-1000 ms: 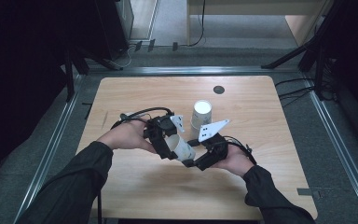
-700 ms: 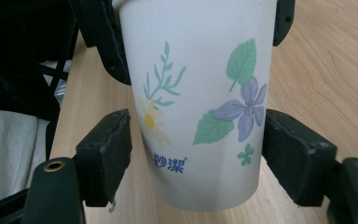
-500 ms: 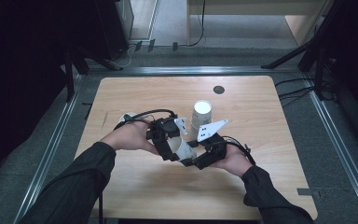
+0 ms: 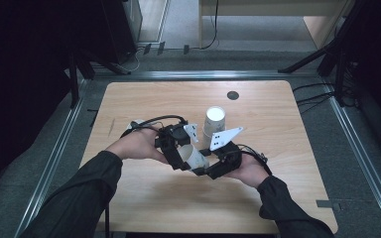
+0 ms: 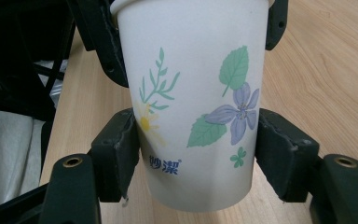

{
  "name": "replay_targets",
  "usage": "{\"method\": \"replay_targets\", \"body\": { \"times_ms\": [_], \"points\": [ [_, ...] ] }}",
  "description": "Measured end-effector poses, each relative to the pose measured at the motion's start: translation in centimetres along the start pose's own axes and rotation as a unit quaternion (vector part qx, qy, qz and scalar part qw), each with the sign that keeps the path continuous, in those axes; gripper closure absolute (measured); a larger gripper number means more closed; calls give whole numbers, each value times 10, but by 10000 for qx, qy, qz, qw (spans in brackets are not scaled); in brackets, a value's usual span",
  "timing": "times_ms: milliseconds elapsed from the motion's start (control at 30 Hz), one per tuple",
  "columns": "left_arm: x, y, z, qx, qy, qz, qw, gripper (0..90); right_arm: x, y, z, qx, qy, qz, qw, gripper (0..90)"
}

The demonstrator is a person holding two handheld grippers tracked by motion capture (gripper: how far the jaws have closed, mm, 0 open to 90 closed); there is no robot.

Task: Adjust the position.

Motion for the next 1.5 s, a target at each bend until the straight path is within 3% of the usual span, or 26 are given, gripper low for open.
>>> {"method": "replay_targets", "body": {
  "times_ms": [567,733,833,1167,1400,1500],
  "points": [
    [-3,0,1,-86,122,-143,9998,194,-4,-3,-1,-54,18,-72,10000,350],
    [-7,-1,1,-192,151,-281,9993,125,-9,-4,-2,-54,79,-118,9999,350],
    [-13,0,5,-295,151,-506,9982,104,-12,-5,-4,-56,109,-149,9998,350],
    [-21,15,11,-699,331,-1206,9897,104,-20,-4,-8,-37,188,-224,9996,350],
    [-17,26,13,-1011,472,-1617,9805,102,-22,-2,-8,51,119,-218,9997,349],
    [-16,28,14,-1165,539,-1860,9741,101,-25,-2,-8,49,139,-262,9995,349]
  ]
}}
Point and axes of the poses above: each handheld gripper's, and its own axes: x roughly forward along the jaws, y roughly out of its underside, z roughly to its left, the point moved 7 cm from there along x, roughly forward along the jaws, and after that the axes turned 14 degrees about -x, right-handed, at the moved point
